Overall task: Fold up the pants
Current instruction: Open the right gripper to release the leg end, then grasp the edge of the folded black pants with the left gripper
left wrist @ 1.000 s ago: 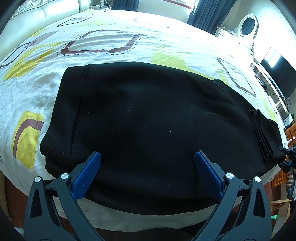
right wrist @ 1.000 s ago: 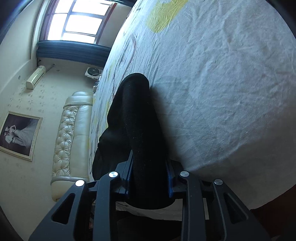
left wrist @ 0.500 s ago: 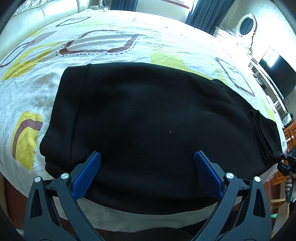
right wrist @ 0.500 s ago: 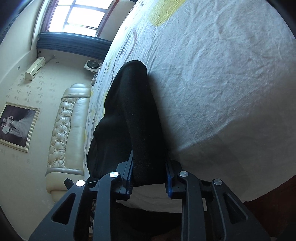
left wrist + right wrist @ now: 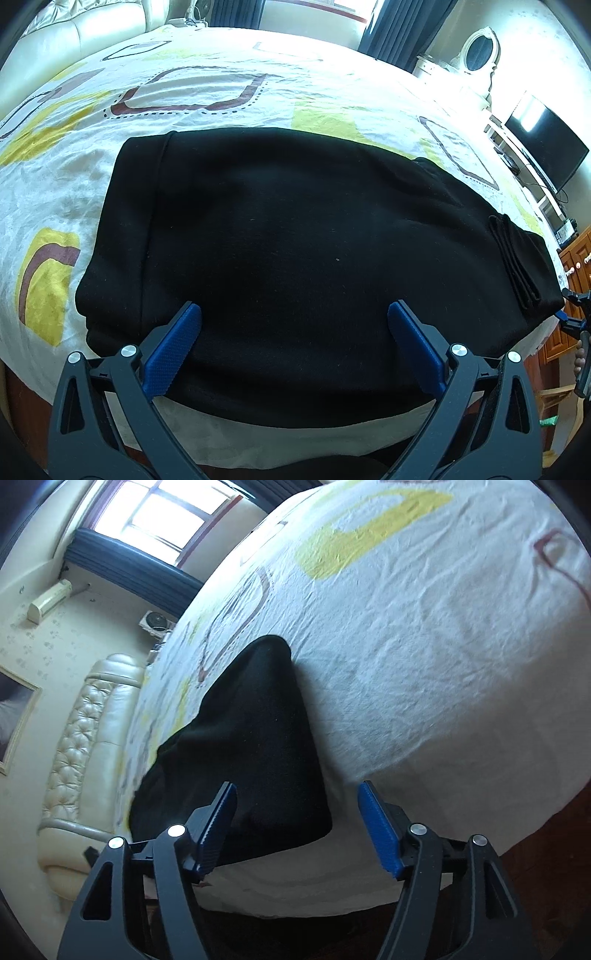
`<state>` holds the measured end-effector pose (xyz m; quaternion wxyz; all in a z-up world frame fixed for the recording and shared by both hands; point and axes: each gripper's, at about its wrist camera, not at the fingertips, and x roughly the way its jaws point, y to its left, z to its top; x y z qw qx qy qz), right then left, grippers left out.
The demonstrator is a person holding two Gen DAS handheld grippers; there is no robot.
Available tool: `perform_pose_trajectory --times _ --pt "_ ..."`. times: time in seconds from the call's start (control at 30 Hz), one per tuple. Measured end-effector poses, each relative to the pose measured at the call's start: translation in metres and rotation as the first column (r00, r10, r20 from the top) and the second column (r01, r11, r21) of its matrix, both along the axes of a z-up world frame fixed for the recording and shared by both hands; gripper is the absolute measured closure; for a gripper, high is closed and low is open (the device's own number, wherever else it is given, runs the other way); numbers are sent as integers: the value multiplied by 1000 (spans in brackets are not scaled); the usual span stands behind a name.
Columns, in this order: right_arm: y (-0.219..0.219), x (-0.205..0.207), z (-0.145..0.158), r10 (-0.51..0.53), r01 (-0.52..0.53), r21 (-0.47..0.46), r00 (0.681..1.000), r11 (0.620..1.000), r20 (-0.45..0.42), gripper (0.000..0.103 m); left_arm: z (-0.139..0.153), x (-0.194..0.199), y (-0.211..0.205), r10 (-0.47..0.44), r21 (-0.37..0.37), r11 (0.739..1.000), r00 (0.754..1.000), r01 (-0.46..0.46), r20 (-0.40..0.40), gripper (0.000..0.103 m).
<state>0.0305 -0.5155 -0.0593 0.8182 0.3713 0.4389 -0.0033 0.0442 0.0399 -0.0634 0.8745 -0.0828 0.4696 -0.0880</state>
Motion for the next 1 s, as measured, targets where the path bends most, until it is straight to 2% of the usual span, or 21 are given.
perform_pose_trajectory --times 0.1,0.23,0.33,0.4,0.47,0.53,0.6,0.67,0.77,0.8,0.83,0.93,1.0 --pt "13 -4 22 -28 30 -152 999 988 21 35 -1 -1 0 -33 6 999 999 33 7 2" --pt "32 -3 40 -17 33 -215 997 976 77 31 3 -4 4 -103 8 995 995 103 -2 2" --pt "44 3 44 16 3 -218 996 976 86 31 9 -12 19 -87 -94 992 996 89 28 2" --pt "52 4 47 29 -8 -225 995 974 93 31 14 -18 40 -50 -222 973 998 58 41 2" --pt "60 4 48 41 -18 -229 994 973 99 31 18 -25 67 7 -364 931 998 15 58 3" --pt "64 4 52 48 -20 -227 992 974 116 31 16 -29 98 76 -492 870 996 -40 53 3" --pt "68 3 54 53 -23 -218 990 976 129 31 6 -30 132 168 -598 790 986 -131 6 3" --pt "72 5 55 61 -32 -209 989 977 135 31 -9 -29 159 237 -669 708 969 -225 -74 3" --pt "80 8 53 82 -55 -208 988 977 128 31 -33 -24 179 264 -751 593 951 -293 -162 3" --pt "82 10 52 93 -66 -204 988 977 123 31 -36 -23 180 269 -763 574 948 -298 -168 3" --pt "85 10 51 101 -76 -202 988 976 118 31 -37 -21 179 270 -767 567 948 -298 -169 3" --pt "91 13 47 124 -102 -202 987 974 101 31 -29 -13 167 225 -783 572 964 -246 -139 3" --pt "93 14 44 130 -110 -199 987 974 90 31 -28 -8 154 192 -802 552 971 -228 -143 3"
